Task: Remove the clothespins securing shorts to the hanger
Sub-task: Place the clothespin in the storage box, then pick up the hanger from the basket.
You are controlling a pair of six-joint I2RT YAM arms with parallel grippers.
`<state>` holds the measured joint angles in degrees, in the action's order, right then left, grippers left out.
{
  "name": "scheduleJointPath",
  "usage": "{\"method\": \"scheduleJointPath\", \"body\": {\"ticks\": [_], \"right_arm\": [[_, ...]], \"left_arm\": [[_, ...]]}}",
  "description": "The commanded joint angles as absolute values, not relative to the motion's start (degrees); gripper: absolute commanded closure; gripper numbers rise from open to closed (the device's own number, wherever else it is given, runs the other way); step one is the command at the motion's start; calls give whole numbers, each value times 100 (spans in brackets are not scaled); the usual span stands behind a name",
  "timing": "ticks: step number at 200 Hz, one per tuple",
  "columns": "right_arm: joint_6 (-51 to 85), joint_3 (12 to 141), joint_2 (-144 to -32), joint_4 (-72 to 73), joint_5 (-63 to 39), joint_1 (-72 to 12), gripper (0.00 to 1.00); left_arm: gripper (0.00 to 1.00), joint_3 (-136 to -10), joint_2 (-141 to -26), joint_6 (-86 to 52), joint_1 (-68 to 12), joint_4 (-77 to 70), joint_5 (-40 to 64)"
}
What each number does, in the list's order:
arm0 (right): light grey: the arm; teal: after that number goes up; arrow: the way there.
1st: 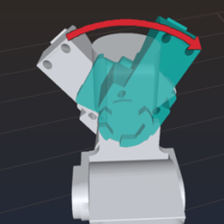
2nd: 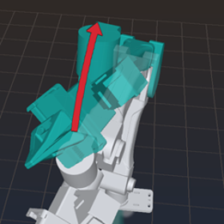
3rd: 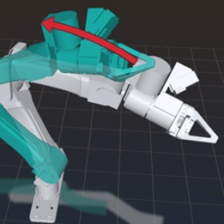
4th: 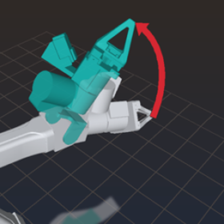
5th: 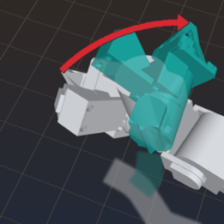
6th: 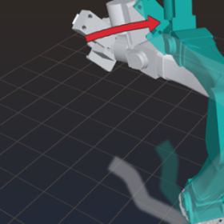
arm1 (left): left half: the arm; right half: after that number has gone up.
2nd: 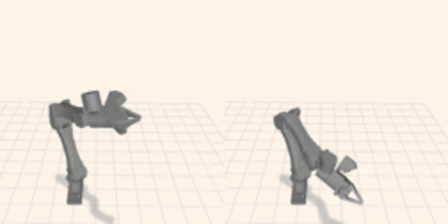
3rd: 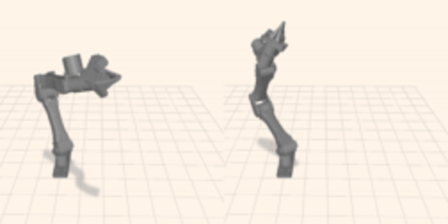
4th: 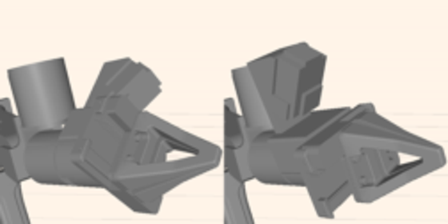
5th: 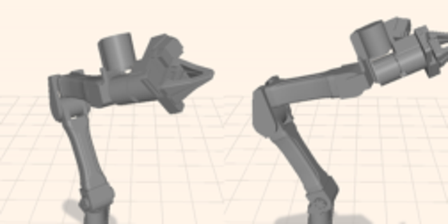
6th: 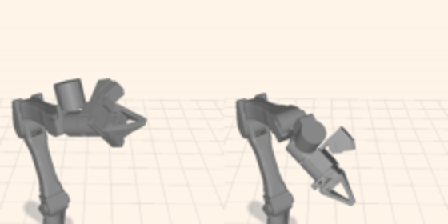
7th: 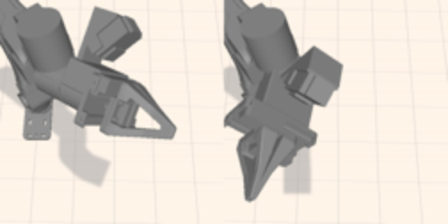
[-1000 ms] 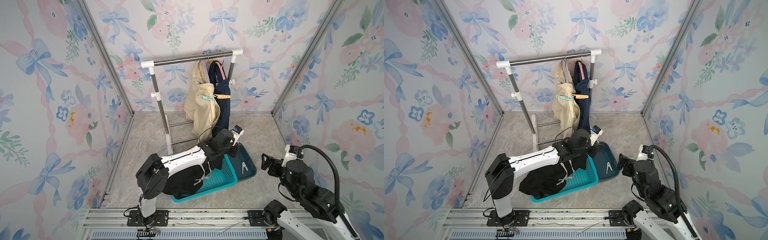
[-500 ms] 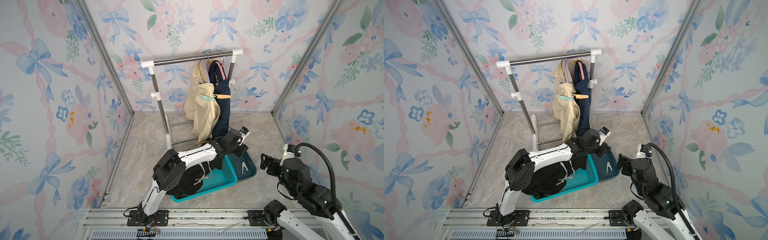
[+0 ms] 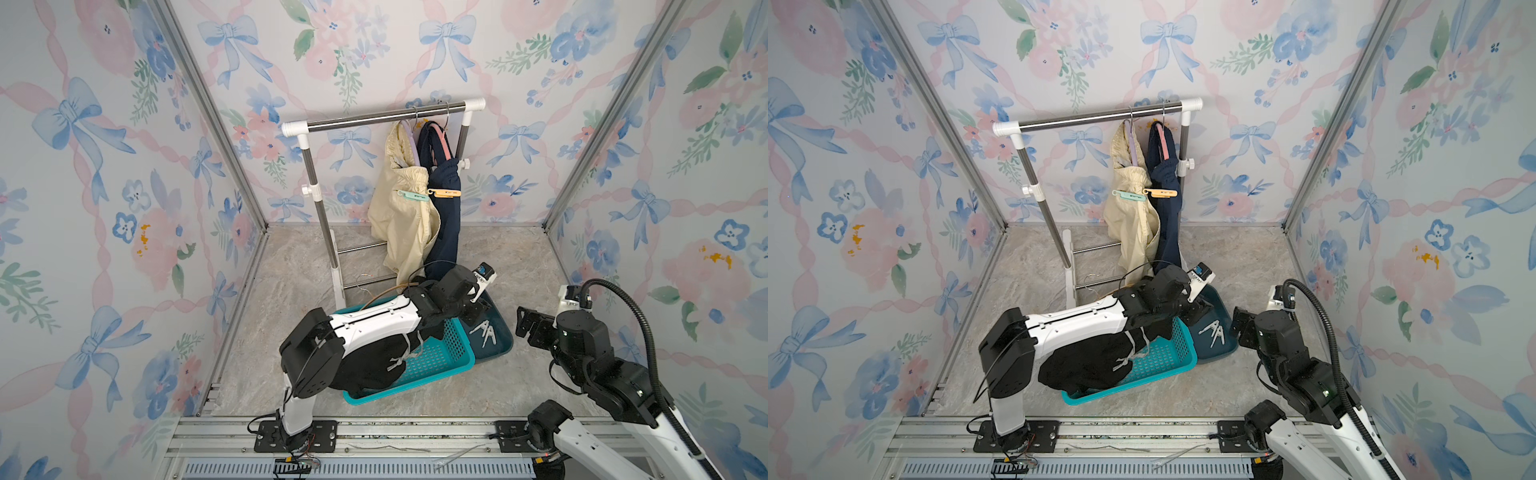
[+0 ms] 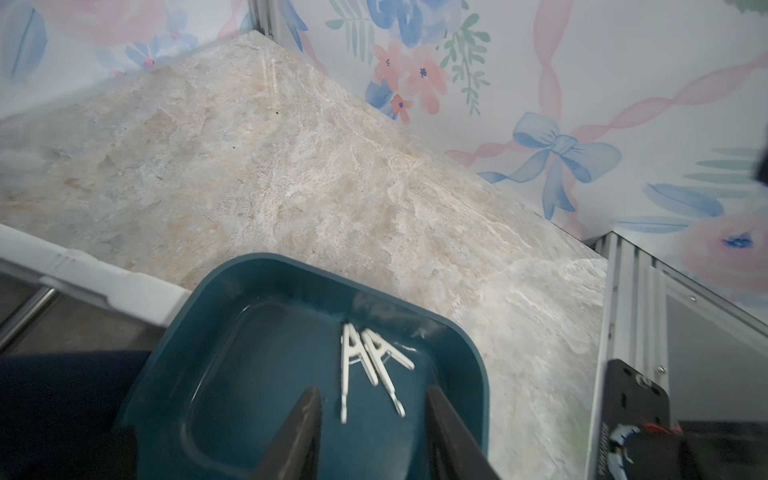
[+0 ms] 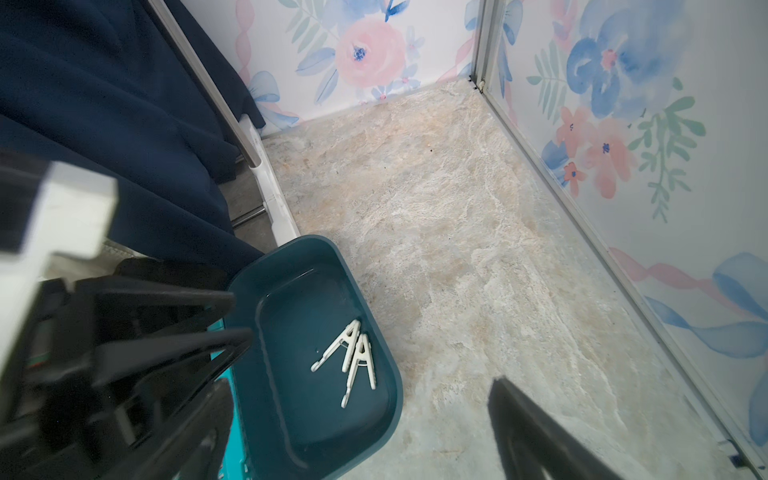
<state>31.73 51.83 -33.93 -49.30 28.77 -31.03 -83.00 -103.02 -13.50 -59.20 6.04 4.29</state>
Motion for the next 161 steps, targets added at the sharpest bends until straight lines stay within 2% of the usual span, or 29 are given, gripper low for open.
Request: {"method": "scheduleJointPath", "body": {"ticks": [1, 41, 84, 131, 161], "right_arm": [[3100, 5216, -3545, -4769, 2659, -3031, 3], [3105, 5152, -3775, -4578, 2347, -3015, 3], [3167, 5050, -4028, -4332, 2082, -3015, 4], [3256, 5031, -4183, -4192, 1755, -3015, 3], [3306, 5011, -4184, -4162, 1588, -3029, 3]], "left_arm": [[58, -7570, -9332, -1364, -5955, 622, 31], [53, -6298, -7607, -1689, -5800, 1170, -1149], [44, -5569, -6396, -2127, -4570, 1881, -829], [38, -5393, -6480, -2180, -2999, 1990, 377], [40, -5481, -6940, -2296, -2276, 1829, 807]]}}
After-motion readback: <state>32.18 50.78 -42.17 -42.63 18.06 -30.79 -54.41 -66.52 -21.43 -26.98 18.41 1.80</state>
